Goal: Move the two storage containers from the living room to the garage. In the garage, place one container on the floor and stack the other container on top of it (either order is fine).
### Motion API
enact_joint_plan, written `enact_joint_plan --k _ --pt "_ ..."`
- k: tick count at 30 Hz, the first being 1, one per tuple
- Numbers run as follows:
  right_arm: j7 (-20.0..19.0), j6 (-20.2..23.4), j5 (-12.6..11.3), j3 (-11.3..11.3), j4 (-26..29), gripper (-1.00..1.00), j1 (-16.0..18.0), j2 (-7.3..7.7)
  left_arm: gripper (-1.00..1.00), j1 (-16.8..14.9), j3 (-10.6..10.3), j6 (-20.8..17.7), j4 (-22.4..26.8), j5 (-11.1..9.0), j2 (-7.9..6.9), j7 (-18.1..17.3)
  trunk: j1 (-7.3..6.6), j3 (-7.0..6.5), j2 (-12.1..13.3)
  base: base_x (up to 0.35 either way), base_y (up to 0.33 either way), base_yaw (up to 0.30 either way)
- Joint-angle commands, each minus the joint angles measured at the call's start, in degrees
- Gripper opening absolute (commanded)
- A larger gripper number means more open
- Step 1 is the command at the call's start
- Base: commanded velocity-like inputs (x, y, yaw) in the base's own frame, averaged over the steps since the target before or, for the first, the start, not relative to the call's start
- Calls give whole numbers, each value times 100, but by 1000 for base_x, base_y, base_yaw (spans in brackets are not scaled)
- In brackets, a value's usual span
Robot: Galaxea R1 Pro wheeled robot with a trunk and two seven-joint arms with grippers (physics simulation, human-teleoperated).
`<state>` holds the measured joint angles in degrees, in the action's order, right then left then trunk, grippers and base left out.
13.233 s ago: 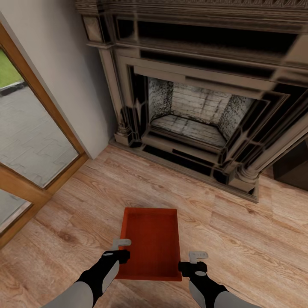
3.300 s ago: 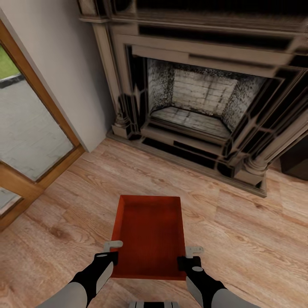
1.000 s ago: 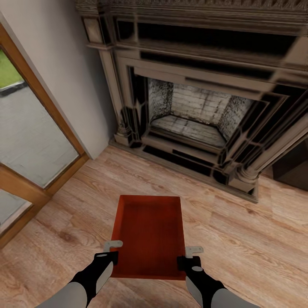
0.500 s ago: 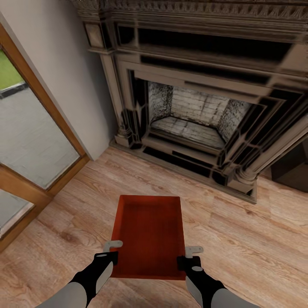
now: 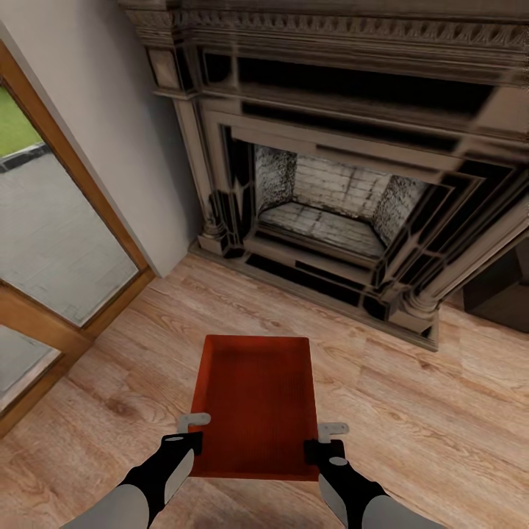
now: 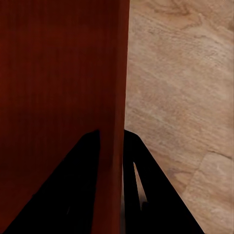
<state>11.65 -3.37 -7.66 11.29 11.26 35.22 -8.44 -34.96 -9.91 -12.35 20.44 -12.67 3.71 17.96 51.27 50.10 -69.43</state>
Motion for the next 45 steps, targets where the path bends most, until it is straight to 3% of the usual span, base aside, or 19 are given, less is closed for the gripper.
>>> enact_joint_plan --k 1,7,45 --pt "31 -16 -92 22 -12 -100 3 -5 -100 -2 -11 -39 22 54 -2 68 -23 -15 39 0 0 0" --pt "30 -11 -120 16 -10 -100 2 -10 -100 -2 -11 -39 22 54 -2 68 -154 -123 280 0 0 0" --pt "39 -41 -148 -2 -45 -100 3 5 -100 -1 0 -30 70 36 -11 68 -154 -433 280 0 0 0"
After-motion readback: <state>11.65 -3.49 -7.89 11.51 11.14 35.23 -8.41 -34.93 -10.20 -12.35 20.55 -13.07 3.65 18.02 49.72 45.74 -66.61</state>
